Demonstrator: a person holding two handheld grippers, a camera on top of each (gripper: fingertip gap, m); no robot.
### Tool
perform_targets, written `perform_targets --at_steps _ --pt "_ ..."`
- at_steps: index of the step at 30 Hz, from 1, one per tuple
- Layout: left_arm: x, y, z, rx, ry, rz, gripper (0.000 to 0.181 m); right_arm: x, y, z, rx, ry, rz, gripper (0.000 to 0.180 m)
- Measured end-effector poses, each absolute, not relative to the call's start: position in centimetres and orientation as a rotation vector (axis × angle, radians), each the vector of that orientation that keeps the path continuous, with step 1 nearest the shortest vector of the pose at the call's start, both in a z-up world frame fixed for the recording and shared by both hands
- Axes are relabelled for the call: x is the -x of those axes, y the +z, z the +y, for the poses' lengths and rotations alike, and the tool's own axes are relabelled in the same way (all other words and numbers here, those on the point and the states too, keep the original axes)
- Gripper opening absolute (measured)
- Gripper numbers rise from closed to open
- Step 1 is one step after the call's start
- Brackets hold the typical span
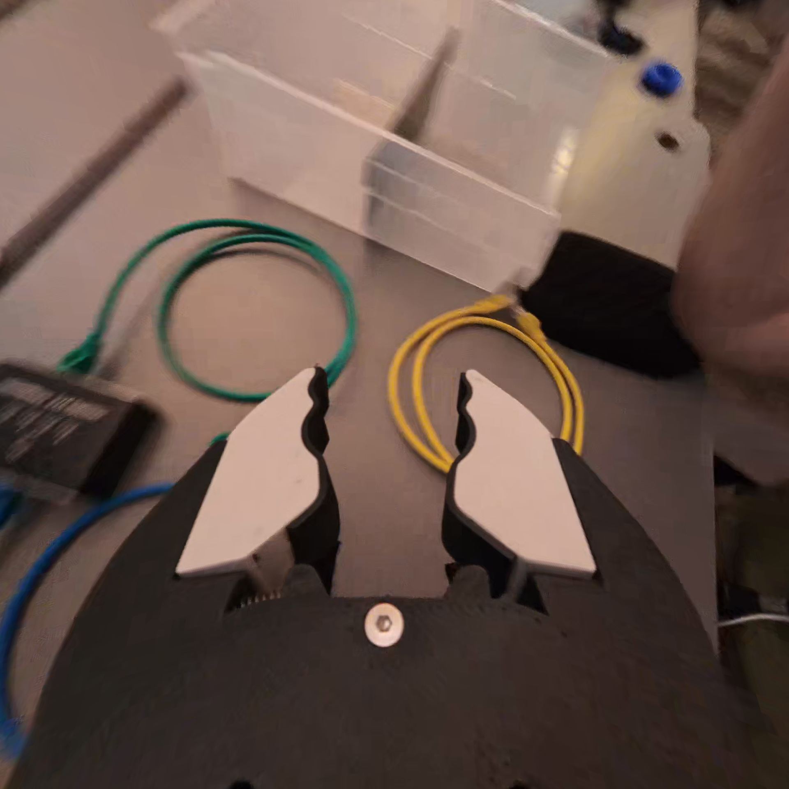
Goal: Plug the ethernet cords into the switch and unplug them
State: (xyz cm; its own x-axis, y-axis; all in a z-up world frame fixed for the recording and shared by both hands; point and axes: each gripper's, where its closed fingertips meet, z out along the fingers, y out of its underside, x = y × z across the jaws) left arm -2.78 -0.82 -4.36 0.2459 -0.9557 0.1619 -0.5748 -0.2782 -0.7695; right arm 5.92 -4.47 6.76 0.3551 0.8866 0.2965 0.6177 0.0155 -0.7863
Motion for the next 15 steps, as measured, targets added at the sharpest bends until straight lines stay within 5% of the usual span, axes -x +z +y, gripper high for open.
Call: perform_targets --at_steps 15 --pt "-7.4 -14.8 -4.7 1.751 -0.666 2.11 0.052 -7.2 10.4 -8.3 1.492 0.33 -1.335 0.01"
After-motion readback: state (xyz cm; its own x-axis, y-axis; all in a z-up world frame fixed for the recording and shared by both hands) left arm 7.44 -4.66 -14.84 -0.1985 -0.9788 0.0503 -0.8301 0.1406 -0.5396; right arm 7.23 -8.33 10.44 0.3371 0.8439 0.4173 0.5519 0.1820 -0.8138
